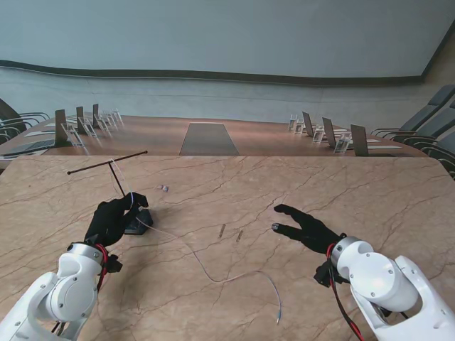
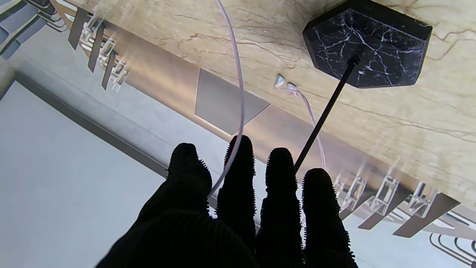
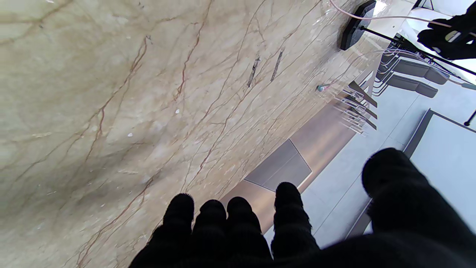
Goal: Take the wired earphone off the rack, coil the cable and place them on the table
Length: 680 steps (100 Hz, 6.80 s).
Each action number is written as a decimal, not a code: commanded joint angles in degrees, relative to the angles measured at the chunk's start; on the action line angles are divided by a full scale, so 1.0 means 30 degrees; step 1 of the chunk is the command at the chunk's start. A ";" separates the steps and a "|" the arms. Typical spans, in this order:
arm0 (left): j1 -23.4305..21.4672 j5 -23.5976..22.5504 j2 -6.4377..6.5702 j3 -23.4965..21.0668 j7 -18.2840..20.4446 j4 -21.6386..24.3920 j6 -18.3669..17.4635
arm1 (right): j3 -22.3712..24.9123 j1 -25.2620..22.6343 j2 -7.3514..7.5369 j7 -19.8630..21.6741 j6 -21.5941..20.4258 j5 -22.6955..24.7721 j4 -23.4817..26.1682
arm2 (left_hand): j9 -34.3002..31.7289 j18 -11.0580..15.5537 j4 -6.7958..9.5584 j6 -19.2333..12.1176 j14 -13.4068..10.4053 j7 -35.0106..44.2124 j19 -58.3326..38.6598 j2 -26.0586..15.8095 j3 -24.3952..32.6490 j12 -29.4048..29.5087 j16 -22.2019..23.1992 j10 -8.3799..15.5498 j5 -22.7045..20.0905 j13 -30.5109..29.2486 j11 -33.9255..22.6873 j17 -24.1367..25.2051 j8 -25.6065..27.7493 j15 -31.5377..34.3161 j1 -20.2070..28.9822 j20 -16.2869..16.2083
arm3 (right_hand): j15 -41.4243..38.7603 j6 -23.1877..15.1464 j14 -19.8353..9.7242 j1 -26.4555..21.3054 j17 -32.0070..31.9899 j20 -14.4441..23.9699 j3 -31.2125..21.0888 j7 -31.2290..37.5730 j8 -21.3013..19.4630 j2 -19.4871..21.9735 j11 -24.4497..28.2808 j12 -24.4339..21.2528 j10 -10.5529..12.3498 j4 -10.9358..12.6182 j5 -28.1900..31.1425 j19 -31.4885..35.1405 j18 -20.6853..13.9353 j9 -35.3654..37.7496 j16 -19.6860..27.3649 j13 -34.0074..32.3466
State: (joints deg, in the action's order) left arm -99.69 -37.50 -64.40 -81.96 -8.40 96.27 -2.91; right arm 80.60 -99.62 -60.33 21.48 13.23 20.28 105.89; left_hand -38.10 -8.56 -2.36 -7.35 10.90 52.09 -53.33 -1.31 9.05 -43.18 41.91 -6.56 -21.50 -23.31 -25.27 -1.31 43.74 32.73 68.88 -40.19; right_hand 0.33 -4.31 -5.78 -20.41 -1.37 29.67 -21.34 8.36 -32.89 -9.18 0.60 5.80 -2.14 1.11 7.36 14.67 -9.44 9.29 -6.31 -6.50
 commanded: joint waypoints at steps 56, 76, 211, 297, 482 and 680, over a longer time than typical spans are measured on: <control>-0.0627 -0.1026 0.0325 -0.0204 0.1293 0.1305 -0.0574 | 0.0176 -0.0396 -0.0011 0.0030 -0.0380 -0.0190 0.0279 | -0.0476 -0.0008 -0.0139 0.0507 -0.0489 0.4574 0.0868 -0.0374 0.1545 -0.0237 -0.0490 0.0675 -0.2773 -0.0044 -0.0062 0.0490 0.5984 0.0034 0.1697 0.1169 | 0.0223 -0.0101 -0.0385 -0.0468 -0.0159 0.0473 0.0283 0.1160 0.0744 0.0625 0.0256 -0.0145 -0.0011 -0.0493 -0.0297 -0.0250 -0.1003 -0.0153 -0.0291 0.0632; -0.0757 -0.1074 0.0344 0.0014 0.1355 0.1539 -0.0689 | 0.0163 -0.0387 0.0005 0.0112 -0.0403 -0.0236 0.0290 | -0.0513 -0.0153 -0.0095 0.0352 -0.0376 0.4325 0.1037 -0.0465 0.1439 -0.0623 -0.0318 0.0577 -0.2698 -0.0108 -0.0549 0.0468 0.6671 0.0327 0.1697 0.1206 | 0.0222 -0.0096 -0.0379 -0.0527 -0.0157 0.0482 0.0299 0.1433 0.0927 0.0630 0.0299 -0.0181 -0.0018 -0.0483 -0.0305 -0.0246 -0.1013 -0.0146 -0.0309 0.0627; -0.3217 -0.1584 0.0419 0.0809 0.1199 0.2546 -0.0657 | -0.2237 0.2329 0.0265 0.1344 -0.0496 -0.0611 -0.0176 | -0.0472 0.0013 0.0016 0.0470 0.0663 0.3730 -0.2773 -0.0674 0.1160 -0.3869 0.3456 -0.0581 -0.2009 0.0220 -0.2878 0.0007 0.6711 0.4233 0.1695 -0.1174 | 0.0001 -0.0072 0.0305 -0.0609 -0.0323 0.0912 0.0341 0.2627 0.2175 0.0572 0.0797 -0.0337 -0.0359 -0.0456 -0.0548 0.0371 -0.0381 -0.0067 -0.1217 0.0652; -0.3780 -0.1417 0.0607 0.1563 0.2162 0.3056 -0.0688 | -0.8106 0.8855 -0.0362 0.0833 -0.2936 -0.3331 -0.4649 | -0.0041 0.0697 -0.0110 0.0405 0.0859 0.3622 -0.5985 -0.0539 0.0969 -0.4484 0.3827 -0.0782 -0.1622 0.0724 -0.3055 -0.0279 0.5849 0.4755 0.1697 -0.3577 | -0.8824 0.0492 0.3725 0.0456 0.0461 0.0240 -0.0257 0.8679 0.4665 -0.0196 0.8606 0.2824 -0.2541 -0.0675 -0.0859 0.6651 0.2956 0.0303 -0.5368 -0.0262; -0.3197 -0.0839 0.1060 0.3290 0.4677 0.3441 -0.0205 | -1.6391 1.6648 -0.4071 -0.0200 -0.4995 -0.9685 -1.1842 | 0.0189 0.0604 -0.0191 0.0436 0.0672 0.3636 -0.5362 -0.0312 0.0949 -0.5213 0.4128 -0.0847 -0.1504 0.0931 -0.3247 0.0077 0.5365 0.4754 0.1697 -0.3434 | -1.2573 0.1103 0.3983 -0.0254 0.0396 0.0918 -0.1507 0.9607 0.2420 -0.1412 1.2429 0.4084 -0.3268 -0.0561 -0.0841 1.0039 0.3776 0.0069 -0.7241 -0.0301; -0.3746 -0.1105 0.1023 0.2872 0.4574 0.3598 0.0489 | -1.6664 1.7077 -0.4394 -0.0276 -0.5956 -1.0082 -1.2316 | 0.0356 0.0604 -0.0485 0.0790 0.0492 0.0900 -0.4501 0.0953 -0.0379 -0.5266 0.3656 -0.0809 -0.0731 0.1312 -0.2083 0.0308 0.1264 0.4140 0.1691 -0.2942 | -1.4488 -0.3488 0.5178 -0.6246 0.2270 0.0422 -1.0966 1.8866 -0.0017 -0.3848 1.6107 0.6032 -0.4665 0.0150 1.0645 1.4396 0.5221 1.0072 -0.7365 -0.5429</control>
State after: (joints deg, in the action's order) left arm -110.17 -40.83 -61.09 -73.19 5.39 106.70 -1.80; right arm 30.83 -47.98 -73.38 20.49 -4.49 -10.38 68.47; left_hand -38.71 -7.86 -2.22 -5.67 12.89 52.59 -67.41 -0.22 11.60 -58.17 53.16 -8.43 -24.84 -20.90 -32.91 -1.58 49.95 45.64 70.02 -49.67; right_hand -41.26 -9.31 9.72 -36.81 5.02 31.60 -48.10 61.44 -29.63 -19.72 46.82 22.77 -14.43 0.22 34.89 54.85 5.93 37.85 -27.67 -20.80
